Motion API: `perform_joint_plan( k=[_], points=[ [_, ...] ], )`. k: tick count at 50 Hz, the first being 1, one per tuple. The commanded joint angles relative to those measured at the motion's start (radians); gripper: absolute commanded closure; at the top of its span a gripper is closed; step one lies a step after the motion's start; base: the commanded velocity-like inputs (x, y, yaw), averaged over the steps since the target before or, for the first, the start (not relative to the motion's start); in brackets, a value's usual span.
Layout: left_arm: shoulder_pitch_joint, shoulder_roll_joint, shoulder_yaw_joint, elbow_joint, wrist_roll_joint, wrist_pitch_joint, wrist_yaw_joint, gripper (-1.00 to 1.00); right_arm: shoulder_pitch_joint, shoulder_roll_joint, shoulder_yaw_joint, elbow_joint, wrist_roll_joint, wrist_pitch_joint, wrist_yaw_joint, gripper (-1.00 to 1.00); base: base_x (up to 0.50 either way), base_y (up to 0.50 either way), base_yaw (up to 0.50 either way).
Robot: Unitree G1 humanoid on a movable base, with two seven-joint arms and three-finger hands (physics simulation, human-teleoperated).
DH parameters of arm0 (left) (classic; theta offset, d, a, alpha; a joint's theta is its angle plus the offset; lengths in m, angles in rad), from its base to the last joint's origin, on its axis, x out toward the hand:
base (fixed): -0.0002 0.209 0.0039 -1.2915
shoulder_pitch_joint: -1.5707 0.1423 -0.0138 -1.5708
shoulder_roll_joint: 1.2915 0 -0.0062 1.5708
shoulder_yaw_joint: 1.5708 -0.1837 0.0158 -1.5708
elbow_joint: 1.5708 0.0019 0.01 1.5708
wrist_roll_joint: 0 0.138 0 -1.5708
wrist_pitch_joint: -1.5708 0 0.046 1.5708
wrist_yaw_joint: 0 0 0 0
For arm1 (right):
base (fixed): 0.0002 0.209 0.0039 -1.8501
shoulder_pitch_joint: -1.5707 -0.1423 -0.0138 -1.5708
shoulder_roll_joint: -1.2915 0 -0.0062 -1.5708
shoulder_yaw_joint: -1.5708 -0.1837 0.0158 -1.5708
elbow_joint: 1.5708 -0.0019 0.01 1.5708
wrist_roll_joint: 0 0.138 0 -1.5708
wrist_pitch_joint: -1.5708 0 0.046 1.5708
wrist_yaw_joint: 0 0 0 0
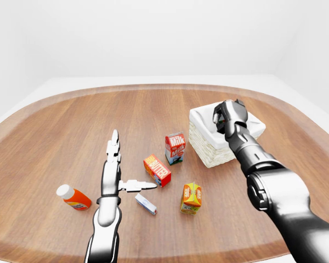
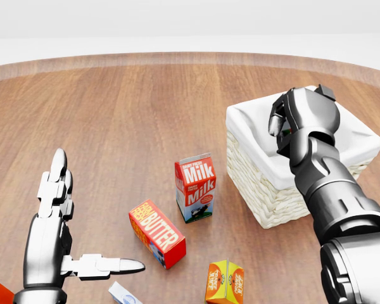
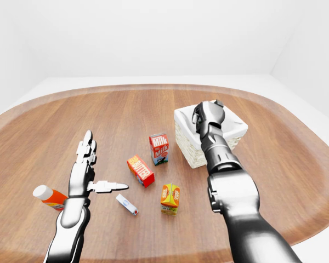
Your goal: Pick up the alphabet soup and the tomato sauce, and put them in the basket.
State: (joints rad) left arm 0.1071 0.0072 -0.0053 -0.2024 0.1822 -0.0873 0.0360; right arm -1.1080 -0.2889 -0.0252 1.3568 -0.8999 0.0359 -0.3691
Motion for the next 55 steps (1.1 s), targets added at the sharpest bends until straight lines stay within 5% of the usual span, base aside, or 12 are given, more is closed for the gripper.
perform_joint_plan(
  k=[1,12,13,14,15,16,18,19,55],
  points=[
    [0.002,0.001,-0.001,-0.002,-0.002,0.0,-0.002,-1.0,-0.003,0.0,0.0,-0.009,0.009,0.008,-0.018,1.0,0.0,0.0,0.0],
    [0.002,0.001,-0.001,-0.002,-0.002,0.0,-0.002,-1.0,-0.008,-0.002,-0.002,-0.009,0.012,0.014,-0.013,1.0,0.0,0.0,0.0],
    [0.002,0.001,-0.001,-0.002,-0.002,0.0,-0.002,-1.0,-0.009,-0.003,-0.002,-0.01,0.012,0.014,-0.012,0.55,0.0,0.0,0.0],
    [0.002,0.001,-0.001,-0.002,-0.002,0.0,-0.002,-1.0,-0.009,-0.003,-0.002,-0.01,0.012,0.014,-0.012,0.55,0.0,0.0,0.0],
    [0.002,0.001,-0.001,-0.002,-0.002,0.0,-0.002,-1.0,-0.009,-0.003,-0.002,-0.01,0.012,0.015,-0.013,0.0,0.0,0.0,0.0],
    [0.002,0.001,-0.001,-0.002,-0.002,0.0,-0.002,-1.0,-0.009,-0.003,-0.001,-0.01,0.012,0.015,-0.014,-0.07,0.0,0.0,0.0],
    [0.002,0.001,-0.001,-0.002,-0.002,0.0,-0.002,-1.0,-0.009,-0.003,-0.002,-0.01,0.012,0.017,-0.014,-0.81,0.0,0.0,0.0],
    [0.002,0.001,-0.001,-0.002,-0.002,0.0,-0.002,-1.0,-0.01,-0.003,-0.002,-0.01,0.012,0.017,-0.013,-1.0,0.0,0.0,0.0],
    [0.002,0.001,-0.001,-0.002,-0.002,0.0,-0.002,-1.0,-0.046,-0.014,-0.002,-0.02,0.029,0.008,-0.005,-1.0,0.0,0.0,0.0]
  ],
)
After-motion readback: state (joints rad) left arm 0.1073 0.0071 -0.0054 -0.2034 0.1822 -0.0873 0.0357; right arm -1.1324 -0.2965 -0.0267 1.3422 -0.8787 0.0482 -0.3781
